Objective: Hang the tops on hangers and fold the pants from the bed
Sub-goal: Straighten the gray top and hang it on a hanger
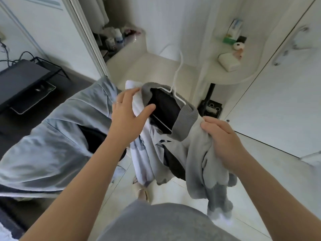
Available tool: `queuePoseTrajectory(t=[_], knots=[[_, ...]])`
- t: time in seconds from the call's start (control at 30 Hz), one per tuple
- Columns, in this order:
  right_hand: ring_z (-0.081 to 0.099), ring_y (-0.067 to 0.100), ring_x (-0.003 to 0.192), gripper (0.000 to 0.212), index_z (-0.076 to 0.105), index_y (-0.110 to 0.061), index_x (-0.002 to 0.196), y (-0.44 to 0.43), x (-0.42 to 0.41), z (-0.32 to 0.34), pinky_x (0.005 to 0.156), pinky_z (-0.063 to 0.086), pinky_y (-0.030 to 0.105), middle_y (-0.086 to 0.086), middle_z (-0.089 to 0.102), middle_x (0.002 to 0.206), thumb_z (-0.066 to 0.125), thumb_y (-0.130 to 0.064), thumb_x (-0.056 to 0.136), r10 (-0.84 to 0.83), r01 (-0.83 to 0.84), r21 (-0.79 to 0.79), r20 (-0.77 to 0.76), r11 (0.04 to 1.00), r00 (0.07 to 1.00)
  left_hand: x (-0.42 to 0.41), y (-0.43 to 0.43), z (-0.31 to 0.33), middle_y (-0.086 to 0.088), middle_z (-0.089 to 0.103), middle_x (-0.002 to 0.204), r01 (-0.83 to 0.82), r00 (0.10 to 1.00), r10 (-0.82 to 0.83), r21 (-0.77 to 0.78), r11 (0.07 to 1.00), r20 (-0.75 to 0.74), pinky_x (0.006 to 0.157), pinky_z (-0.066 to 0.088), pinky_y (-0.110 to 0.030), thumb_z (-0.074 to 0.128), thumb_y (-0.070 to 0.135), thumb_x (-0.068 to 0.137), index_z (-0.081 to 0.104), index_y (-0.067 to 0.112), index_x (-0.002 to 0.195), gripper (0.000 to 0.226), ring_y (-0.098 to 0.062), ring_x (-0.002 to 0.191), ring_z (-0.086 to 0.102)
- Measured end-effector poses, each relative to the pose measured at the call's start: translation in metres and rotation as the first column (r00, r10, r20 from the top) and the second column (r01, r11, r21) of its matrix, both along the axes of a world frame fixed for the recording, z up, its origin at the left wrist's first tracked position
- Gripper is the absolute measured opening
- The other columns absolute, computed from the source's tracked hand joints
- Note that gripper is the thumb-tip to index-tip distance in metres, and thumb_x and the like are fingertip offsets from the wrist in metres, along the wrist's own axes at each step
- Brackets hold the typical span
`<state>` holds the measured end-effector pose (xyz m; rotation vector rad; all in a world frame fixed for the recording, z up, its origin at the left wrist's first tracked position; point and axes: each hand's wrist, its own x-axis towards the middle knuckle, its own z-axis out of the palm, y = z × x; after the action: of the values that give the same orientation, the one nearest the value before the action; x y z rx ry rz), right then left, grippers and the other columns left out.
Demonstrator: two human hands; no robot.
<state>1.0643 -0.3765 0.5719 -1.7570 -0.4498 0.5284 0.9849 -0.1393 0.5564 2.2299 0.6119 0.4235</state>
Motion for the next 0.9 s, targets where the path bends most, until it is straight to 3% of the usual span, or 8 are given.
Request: queuePoseTrajectory(t=[0.03, 0.07, 0.1, 0.17, 0.2, 0.23, 0.6, 0.9], knots=[[0.048, 0.005, 0.058, 0.022, 0.060, -0.014, 0.082, 0.009, 0.008, 0.003, 0.072, 0.046, 0.027, -0.008, 0.049, 0.061, 0.051, -0.024, 0.100, -0.036, 0.037, 0.027, -0.012, 0.999, 0.999, 0.007, 0.002, 0.003, 0.009, 0.040, 0.147, 0.030, 1.000, -0.030, -0.059, 0.998, 0.000, 0.100, 0.033, -0.017, 0.061, 0.054, 0.093, 0.041, 0.036, 0.145, 0.059, -0.005, 0.127, 0.038], [0.064, -0.001, 0.083, 0.019, 0.062, -0.018, 0.087, 0.020, 0.018, 0.007, 0.073, 0.048, 0.022, -0.015, 0.070, 0.083, 0.051, -0.025, 0.101, -0.068, 0.068, 0.066, -0.002, 0.995, 0.998, 0.014, 0.005, 0.006, 0.013, 0.044, 0.145, 0.068, 0.998, -0.069, -0.118, 0.991, -0.004, 0.099, 0.038, -0.016, 0.060, 0.055, 0.093, 0.042, 0.037, 0.145, 0.058, -0.002, 0.127, 0.042], [0.044, -0.003, 0.100, 0.013, 0.057, -0.019, 0.092, 0.032, 0.028, 0.014, 0.074, 0.047, 0.020, -0.017, 0.047, 0.104, 0.051, -0.025, 0.102, -0.095, 0.091, 0.101, 0.029, 0.991, 0.995, 0.020, 0.009, 0.008, 0.017, 0.048, 0.142, 0.109, 0.994, -0.111, -0.170, 0.979, -0.003, 0.102, 0.043, -0.023, 0.059, 0.056, 0.092, 0.046, 0.038, 0.142, 0.054, 0.000, 0.126, 0.046], [0.061, 0.005, 0.076, 0.022, 0.050, -0.011, 0.092, 0.059, 0.049, 0.027, 0.062, 0.046, 0.011, -0.019, 0.070, 0.077, 0.049, -0.032, 0.100, -0.103, 0.085, 0.129, 0.138, 0.988, 0.985, 0.031, 0.017, 0.015, 0.025, 0.055, 0.132, 0.184, 0.983, -0.185, -0.229, 0.956, 0.018, 0.106, 0.047, -0.036, 0.059, 0.059, 0.089, 0.053, 0.041, 0.131, 0.046, 0.004, 0.122, 0.052], [0.058, 0.006, 0.067, 0.031, 0.052, -0.007, 0.089, 0.074, 0.063, 0.033, 0.060, 0.043, 0.011, -0.019, 0.043, 0.066, 0.047, -0.036, 0.097, -0.094, 0.070, 0.131, 0.185, 0.989, 0.978, 0.038, 0.023, 0.020, 0.026, 0.059, 0.127, 0.218, 0.976, -0.213, -0.235, 0.947, 0.046, 0.106, 0.047, -0.037, 0.059, 0.063, 0.086, 0.056, 0.043, 0.125, 0.044, 0.005, 0.119, 0.054], [0.046, 0.007, 0.068, 0.038, 0.051, -0.001, 0.091, 0.085, 0.072, 0.037, 0.061, 0.041, 0.016, -0.003, 0.049, 0.071, 0.045, -0.038, 0.096, -0.085, 0.059, 0.125, 0.210, 0.990, 0.974, 0.042, 0.027, 0.023, 0.028, 0.061, 0.122, 0.242, 0.970, -0.232, -0.240, 0.940, 0.069, 0.104, 0.048, -0.037, 0.059, 0.068, 0.083, 0.058, 0.043, 0.121, 0.045, 0.005, 0.117, 0.056], [0.036, 0.010, 0.055, 0.033, 0.046, -0.022, 0.064, 0.260, 0.186, 0.141, 0.048, 0.031, 0.024, -0.007, 0.039, 0.060, 0.054, -0.030, 0.094, -0.143, 0.053, 0.266, 0.330, 0.963, 0.933, 0.128, 0.154, 0.109, 0.034, 0.057, 0.117, 0.437, 0.881, -0.429, 0.003, 0.899, 0.201, 0.086, 0.038, -0.006, 0.059, 0.080, 0.070, 0.052, 0.053, 0.111, 0.049, 0.011, 0.113, 0.052], [0.038, 0.016, 0.059, 0.033, 0.044, 0.004, 0.073, 0.382, 0.259, 0.236, 0.054, 0.032, 0.026, 0.004, 0.039, 0.064, 0.055, -0.027, 0.077, -0.269, 0.061, 0.485, 0.371, 0.872, 0.889, 0.209, 0.236, 0.196, 0.023, 0.061, 0.110, 0.372, 0.854, -0.410, 0.177, 0.911, 0.319, 0.089, 0.051, -0.033, 0.064, 0.074, 0.069, 0.053, 0.044, 0.109, 0.051, 0.004, 0.104, 0.057]])
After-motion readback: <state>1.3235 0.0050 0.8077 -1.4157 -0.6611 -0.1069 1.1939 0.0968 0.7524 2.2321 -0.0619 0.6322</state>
